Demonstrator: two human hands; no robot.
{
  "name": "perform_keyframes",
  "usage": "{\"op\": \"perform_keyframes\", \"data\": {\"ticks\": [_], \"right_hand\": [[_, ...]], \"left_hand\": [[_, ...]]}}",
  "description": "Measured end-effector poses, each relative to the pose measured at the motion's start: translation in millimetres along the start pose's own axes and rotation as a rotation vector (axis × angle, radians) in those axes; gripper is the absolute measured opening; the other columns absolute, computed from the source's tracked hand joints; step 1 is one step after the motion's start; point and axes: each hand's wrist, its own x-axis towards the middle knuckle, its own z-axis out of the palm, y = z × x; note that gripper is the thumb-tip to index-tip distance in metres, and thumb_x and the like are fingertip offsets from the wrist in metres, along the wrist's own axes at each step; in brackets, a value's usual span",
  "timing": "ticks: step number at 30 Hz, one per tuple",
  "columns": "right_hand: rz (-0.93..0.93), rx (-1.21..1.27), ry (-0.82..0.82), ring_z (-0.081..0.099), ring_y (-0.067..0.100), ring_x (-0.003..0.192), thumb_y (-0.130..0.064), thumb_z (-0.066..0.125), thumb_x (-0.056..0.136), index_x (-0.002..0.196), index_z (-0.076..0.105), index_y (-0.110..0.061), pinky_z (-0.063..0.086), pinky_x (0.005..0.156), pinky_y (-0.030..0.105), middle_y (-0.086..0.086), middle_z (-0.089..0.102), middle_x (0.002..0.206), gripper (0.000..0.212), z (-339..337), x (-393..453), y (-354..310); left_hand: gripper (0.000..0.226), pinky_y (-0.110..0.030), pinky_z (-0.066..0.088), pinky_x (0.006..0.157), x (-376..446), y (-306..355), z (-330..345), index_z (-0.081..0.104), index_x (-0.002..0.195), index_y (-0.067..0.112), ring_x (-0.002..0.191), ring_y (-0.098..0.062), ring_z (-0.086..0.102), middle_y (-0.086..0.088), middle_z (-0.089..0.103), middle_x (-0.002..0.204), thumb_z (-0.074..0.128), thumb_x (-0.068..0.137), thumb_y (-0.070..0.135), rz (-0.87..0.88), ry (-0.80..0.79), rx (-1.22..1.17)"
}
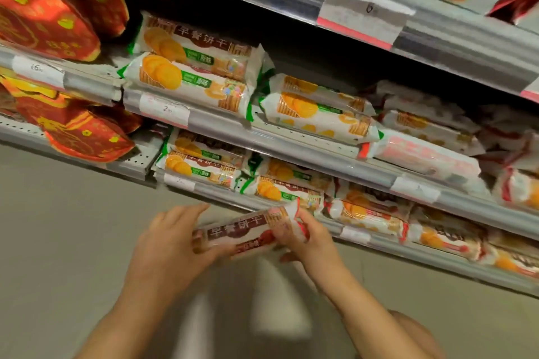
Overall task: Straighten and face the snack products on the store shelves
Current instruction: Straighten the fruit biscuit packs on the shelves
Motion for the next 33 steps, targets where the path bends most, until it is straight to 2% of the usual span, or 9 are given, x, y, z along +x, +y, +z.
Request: {"op": "perform_keyframes", "data": {"ticks": [4,8,11,14,19,23,26,30,33], "right_hand": [[0.051,0.172,0.154,0.070,0.021,0.080,-0.027,0.071,0.090,0.116,0.063,-0.012,0.055,0.063,0.029,0.011,0.077,0.097,0.031,-41,-22,15],[0.011,0.186,0.218,0.072,0.021,0.087,-0.037,0.075,0.086,0.118,0.064,-0.017,0.057,0.068,0.032,0.008,0.076,0.104,0.040,-76,-42,16],[-0.015,0.213,0.268,0.073,0.021,0.095,-0.042,0.074,0.083,0.121,0.064,-0.020,0.060,0.071,0.036,0.002,0.076,0.109,0.045,-91,-55,11],[-0.032,0.241,0.372,0.073,0.019,0.094,-0.037,0.078,0.083,0.111,0.067,-0.020,0.061,0.073,0.041,-0.007,0.077,0.101,0.035,-114,-64,7],[-0.211,0.124,0.556,0.069,0.012,0.106,-0.041,0.078,0.084,0.113,0.074,-0.025,0.053,0.090,0.032,-0.003,0.074,0.112,0.033,-174,-80,-18],[-0.292,0.046,0.755,0.064,0.012,0.119,-0.047,0.075,0.087,0.125,0.062,-0.033,0.051,0.103,0.041,-0.007,0.071,0.121,0.042,-237,-74,-39],[-0.329,0.132,0.827,0.068,0.013,0.113,-0.028,0.077,0.089,0.128,0.049,-0.031,0.053,0.101,0.039,0.000,0.072,0.118,0.048,-269,-56,-54],[-0.309,-0.095,0.939,0.068,0.018,0.102,-0.031,0.079,0.085,0.124,0.046,-0.024,0.055,0.091,0.043,0.003,0.069,0.112,0.051,-290,-10,-66],[-0.185,-0.332,0.910,0.064,0.034,0.107,-0.029,0.074,0.086,0.127,0.051,-0.016,0.052,0.092,0.045,0.010,0.069,0.115,0.049,-297,22,-58]], "left_hand": [[0.080,-0.041,0.049,0.090,3,0,6,0.058,0.133,0.027,0.115,-0.021,0.057,0.005,0.058,0.127,0.071,0.069,0.074,-0.179,0.050,-0.078],[0.058,-0.032,0.050,0.074,-4,26,23,0.071,0.083,0.016,0.081,-0.022,0.067,0.005,0.072,0.077,0.077,0.069,0.072,-0.330,-0.008,-0.546],[0.026,-0.044,0.054,0.084,-15,66,43,0.074,0.070,0.024,0.076,-0.034,0.067,-0.001,0.070,0.064,0.069,0.094,0.034,-0.385,0.003,-0.733],[0.023,-0.046,0.052,0.080,-23,109,56,0.072,0.072,0.037,0.081,-0.036,0.065,-0.005,0.070,0.073,0.065,0.094,0.035,-0.348,0.099,-0.749],[0.021,-0.025,0.049,0.086,-14,197,45,0.065,0.119,0.038,0.103,-0.007,0.063,0.008,0.067,0.120,0.062,0.099,0.035,-0.128,0.040,-0.790],[0.035,0.001,0.037,0.080,6,265,23,0.050,0.128,0.046,0.103,0.026,0.048,0.037,0.050,0.117,0.060,0.098,0.032,0.244,0.042,-0.599],[0.045,-0.020,0.040,0.100,35,304,23,0.051,0.143,0.030,0.116,0.006,0.047,0.021,0.051,0.129,0.059,0.099,0.029,0.338,0.075,-0.502],[0.032,-0.038,0.048,0.093,91,328,37,0.061,0.120,0.022,0.113,-0.023,0.054,-0.001,0.062,0.120,0.058,0.090,0.034,0.361,0.094,-0.190],[0.042,-0.042,0.045,0.095,110,324,50,0.060,0.129,0.017,0.121,-0.033,0.046,-0.014,0.055,0.130,0.055,0.093,0.038,0.249,0.072,0.096]]}}
